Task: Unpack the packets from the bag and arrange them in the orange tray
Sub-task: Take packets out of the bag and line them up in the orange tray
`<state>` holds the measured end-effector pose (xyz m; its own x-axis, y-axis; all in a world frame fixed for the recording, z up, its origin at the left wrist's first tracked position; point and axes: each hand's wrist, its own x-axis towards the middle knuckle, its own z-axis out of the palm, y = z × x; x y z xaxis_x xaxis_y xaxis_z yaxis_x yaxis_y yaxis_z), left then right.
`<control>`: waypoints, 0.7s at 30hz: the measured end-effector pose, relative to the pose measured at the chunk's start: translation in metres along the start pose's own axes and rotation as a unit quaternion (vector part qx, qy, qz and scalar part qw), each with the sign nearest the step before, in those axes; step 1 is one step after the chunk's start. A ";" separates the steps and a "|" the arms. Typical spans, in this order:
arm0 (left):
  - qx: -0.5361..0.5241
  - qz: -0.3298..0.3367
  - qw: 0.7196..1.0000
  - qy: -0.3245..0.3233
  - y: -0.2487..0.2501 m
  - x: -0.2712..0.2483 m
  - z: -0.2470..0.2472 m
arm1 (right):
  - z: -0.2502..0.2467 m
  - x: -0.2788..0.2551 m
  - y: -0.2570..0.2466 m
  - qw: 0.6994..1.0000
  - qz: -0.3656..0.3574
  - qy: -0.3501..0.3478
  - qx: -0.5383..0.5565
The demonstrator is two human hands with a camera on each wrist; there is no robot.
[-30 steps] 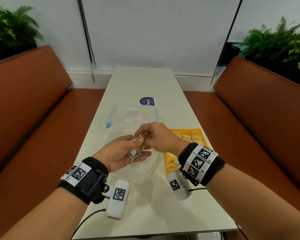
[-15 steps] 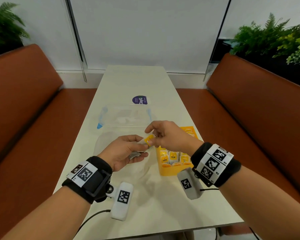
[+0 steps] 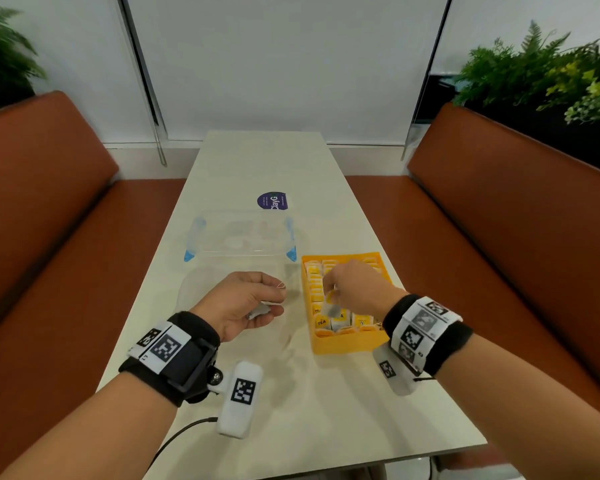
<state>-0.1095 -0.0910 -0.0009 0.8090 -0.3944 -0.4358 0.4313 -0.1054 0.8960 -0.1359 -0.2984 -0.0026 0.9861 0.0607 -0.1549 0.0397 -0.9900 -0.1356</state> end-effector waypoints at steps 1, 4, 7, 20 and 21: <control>0.008 0.000 1.000 0.002 0.000 0.000 0.000 | 0.009 0.002 -0.001 0.999 -0.005 -0.025 -0.022; 0.029 0.007 0.999 0.010 -0.002 -0.001 -0.001 | 0.029 0.009 -0.004 0.994 -0.014 -0.078 -0.073; 0.046 0.013 0.999 0.017 -0.002 0.000 -0.001 | 0.042 0.016 -0.008 0.993 -0.021 -0.097 -0.069; 0.036 0.010 0.999 0.028 0.003 0.000 -0.012 | 0.054 0.026 -0.015 0.992 -0.012 -0.092 -0.086; 0.036 0.010 0.999 0.030 0.003 0.001 -0.013 | 0.056 0.027 -0.015 0.993 -0.013 -0.087 -0.084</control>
<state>-0.1020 -0.0794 0.0007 0.8403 -0.3421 -0.4206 0.3873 -0.1640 0.9072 -0.1188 -0.2752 -0.0593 0.9421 0.0935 -0.3221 0.1061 -0.9941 0.0219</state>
